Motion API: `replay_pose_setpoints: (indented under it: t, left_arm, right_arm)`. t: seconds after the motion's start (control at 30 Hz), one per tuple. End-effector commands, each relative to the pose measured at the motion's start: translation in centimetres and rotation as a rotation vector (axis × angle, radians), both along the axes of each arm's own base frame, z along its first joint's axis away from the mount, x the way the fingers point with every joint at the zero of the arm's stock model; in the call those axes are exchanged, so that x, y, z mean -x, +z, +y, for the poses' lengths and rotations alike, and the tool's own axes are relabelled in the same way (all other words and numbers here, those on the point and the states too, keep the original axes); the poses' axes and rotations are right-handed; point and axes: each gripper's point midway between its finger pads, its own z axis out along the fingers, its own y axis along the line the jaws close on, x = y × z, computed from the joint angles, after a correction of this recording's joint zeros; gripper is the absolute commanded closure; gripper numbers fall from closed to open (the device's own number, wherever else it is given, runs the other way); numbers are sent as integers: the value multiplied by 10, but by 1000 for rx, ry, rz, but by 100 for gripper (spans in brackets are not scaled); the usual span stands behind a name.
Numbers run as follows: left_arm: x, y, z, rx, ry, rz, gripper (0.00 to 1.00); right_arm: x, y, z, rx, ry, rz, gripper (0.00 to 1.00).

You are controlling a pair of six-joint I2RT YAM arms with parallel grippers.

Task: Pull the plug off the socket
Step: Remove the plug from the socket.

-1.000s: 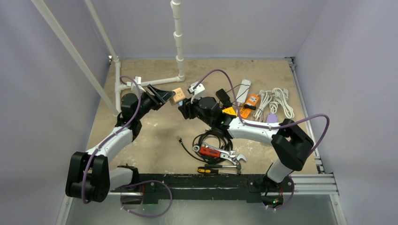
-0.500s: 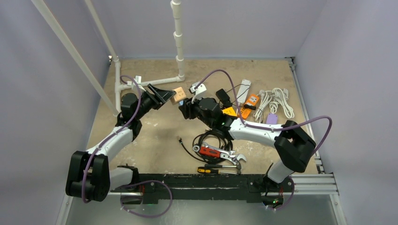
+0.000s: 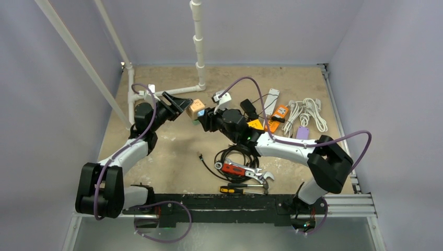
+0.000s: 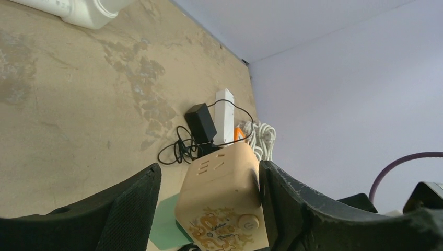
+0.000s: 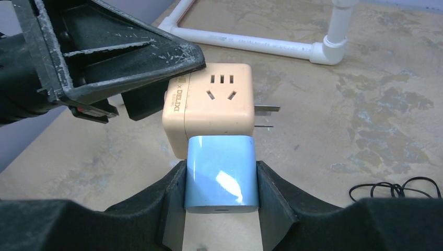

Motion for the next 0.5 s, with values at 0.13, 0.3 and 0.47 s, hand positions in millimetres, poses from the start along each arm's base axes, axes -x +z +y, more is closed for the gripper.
replay_pose_setpoints:
  t: [0.13, 0.3, 0.47]
  left_arm:
    - [-10, 15, 4, -16, 24, -73, 31]
    - [-9, 17, -2, 2, -11, -78, 28]
    - [-8, 18, -10, 10, -53, -85, 24]
  right_arm:
    - [-6, 88, 19, -232, 9, -115, 100]
    - [-10, 75, 23, -213, -3, -101, 100]
    - [-15, 63, 24, -204, -29, -76, 100]
